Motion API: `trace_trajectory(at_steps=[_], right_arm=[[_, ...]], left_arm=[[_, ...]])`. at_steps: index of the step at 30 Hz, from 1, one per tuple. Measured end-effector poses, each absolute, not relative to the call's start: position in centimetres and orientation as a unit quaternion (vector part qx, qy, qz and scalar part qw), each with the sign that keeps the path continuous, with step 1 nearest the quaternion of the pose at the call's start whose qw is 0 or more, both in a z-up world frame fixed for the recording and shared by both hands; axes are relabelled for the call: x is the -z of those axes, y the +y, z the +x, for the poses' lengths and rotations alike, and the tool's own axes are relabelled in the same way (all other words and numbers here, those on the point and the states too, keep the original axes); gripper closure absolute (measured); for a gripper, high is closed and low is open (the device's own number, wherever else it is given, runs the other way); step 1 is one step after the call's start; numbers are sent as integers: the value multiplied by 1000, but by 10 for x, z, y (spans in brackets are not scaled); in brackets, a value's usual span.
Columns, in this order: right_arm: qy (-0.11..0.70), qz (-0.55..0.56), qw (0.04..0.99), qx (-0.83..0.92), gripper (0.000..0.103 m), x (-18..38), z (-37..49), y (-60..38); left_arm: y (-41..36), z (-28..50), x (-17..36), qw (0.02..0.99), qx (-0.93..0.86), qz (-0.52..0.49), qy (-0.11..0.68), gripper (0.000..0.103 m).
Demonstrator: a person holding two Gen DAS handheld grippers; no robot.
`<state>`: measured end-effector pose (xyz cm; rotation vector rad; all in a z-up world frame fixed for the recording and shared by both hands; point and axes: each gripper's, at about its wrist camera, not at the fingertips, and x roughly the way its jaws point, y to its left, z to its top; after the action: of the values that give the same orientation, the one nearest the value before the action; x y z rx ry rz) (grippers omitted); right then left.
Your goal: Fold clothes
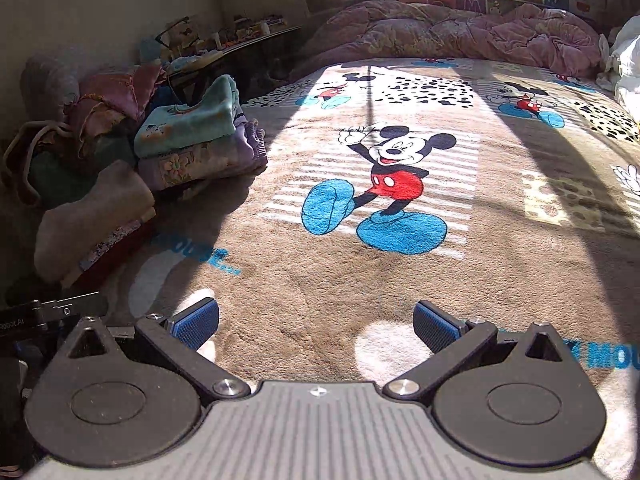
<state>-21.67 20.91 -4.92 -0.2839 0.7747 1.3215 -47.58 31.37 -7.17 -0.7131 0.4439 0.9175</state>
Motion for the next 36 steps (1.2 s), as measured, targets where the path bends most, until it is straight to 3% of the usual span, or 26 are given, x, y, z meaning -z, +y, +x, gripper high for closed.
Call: trace_trajectory(at_steps=[16,36], right_arm=[[384,-71,837,-384,1,52,-136,56],[308,-26,864,-397,1,19,-139,-24]], left_arm=[[214,-312,34,883,-337,-167,280,0],[117,-287,-4,892,-353,-102,262,0]])
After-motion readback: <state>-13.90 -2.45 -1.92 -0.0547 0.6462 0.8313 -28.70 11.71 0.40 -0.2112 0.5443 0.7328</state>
